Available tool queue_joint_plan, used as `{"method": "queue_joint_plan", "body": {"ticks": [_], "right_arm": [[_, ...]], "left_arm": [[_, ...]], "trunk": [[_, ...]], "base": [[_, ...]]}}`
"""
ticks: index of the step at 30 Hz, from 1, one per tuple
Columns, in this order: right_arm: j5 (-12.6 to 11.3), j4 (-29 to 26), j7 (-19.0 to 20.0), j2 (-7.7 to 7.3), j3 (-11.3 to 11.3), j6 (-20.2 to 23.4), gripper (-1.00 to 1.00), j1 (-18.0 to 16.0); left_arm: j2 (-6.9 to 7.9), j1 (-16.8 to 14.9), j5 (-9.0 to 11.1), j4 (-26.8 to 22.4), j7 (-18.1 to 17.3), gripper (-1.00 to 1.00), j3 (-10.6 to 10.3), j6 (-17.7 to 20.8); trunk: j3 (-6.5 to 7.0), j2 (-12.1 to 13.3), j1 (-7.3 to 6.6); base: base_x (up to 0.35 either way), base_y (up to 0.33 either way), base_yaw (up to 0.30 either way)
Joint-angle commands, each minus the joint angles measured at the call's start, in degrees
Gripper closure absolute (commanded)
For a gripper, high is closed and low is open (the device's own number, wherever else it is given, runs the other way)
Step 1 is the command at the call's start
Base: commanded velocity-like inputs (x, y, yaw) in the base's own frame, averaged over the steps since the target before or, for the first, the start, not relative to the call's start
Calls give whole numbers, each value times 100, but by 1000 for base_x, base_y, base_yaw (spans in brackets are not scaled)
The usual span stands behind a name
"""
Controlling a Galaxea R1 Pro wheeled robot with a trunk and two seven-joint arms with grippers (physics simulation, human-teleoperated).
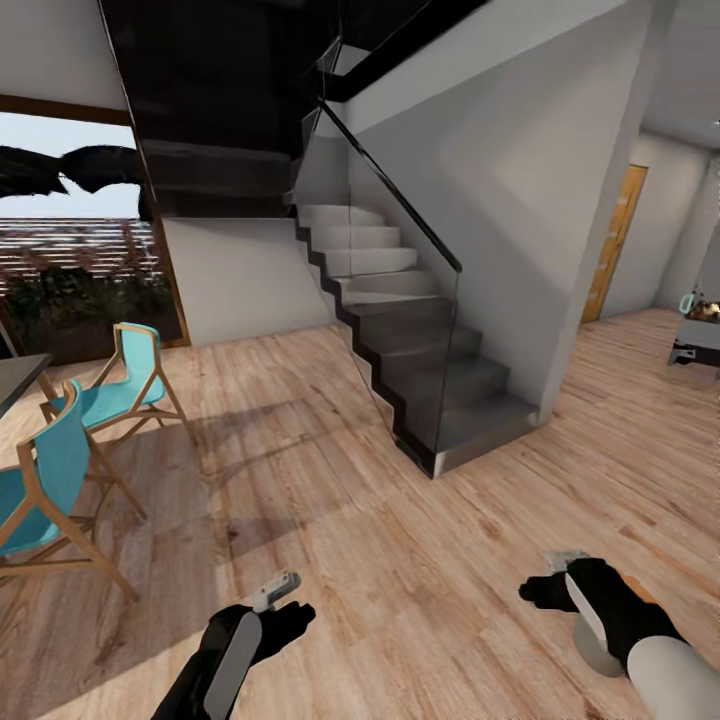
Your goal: Put the three can of soda from the living room inside the tash can in the kitchen.
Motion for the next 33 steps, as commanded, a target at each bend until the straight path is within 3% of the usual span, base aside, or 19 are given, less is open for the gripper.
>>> {"method": "queue_joint_plan", "body": {"ticks": [1,6,10,16,21,23,26,27,29,33], "right_arm": [[8,-153,113,-11,-1,97,-100,4],[34,-1441,779,-108,10,393,-100,23],[43,-2103,924,-100,28,535,-100,30],[24,-2397,963,-10,42,1249,-100,8],[38,-2133,966,64,41,1436,-100,-5],[36,-1823,959,61,24,1434,-100,-34],[32,-850,931,13,-4,1290,-100,-357],[30,-440,847,-71,-16,988,-100,-496],[26,-244,786,-153,-20,764,-100,-564],[-11,186,745,-546,-28,295,-100,-676]], "left_arm": [[-2,-14,10,-26,7,-100,3,12],[4,-216,61,98,20,-100,47,31],[18,-239,79,174,-42,-100,28,-197],[23,-151,93,259,-198,-100,26,-478],[38,-68,66,394,-539,-100,21,-549],[53,-64,60,456,-556,-100,18,-590],[74,-62,39,527,-585,-100,5,-689],[81,-61,31,559,-592,-100,-11,-719],[83,-61,27,571,-595,-100,-58,-730],[103,-61,15,606,-584,-100,-383,-764]], "trunk": [[-1,0,0],[-4,0,0],[-4,0,0],[-5,0,0],[-5,0,0],[-5,0,0],[-5,0,0],[-5,0,0],[-7,0,0],[-13,0,0]], "base": [[0,0,-42],[0,0,-18],[0,0,-17],[0,0,-200],[0,0,-285],[0,0,-293],[11,-3,-294],[138,-81,-293],[177,-110,-292],[248,-171,-249]]}}
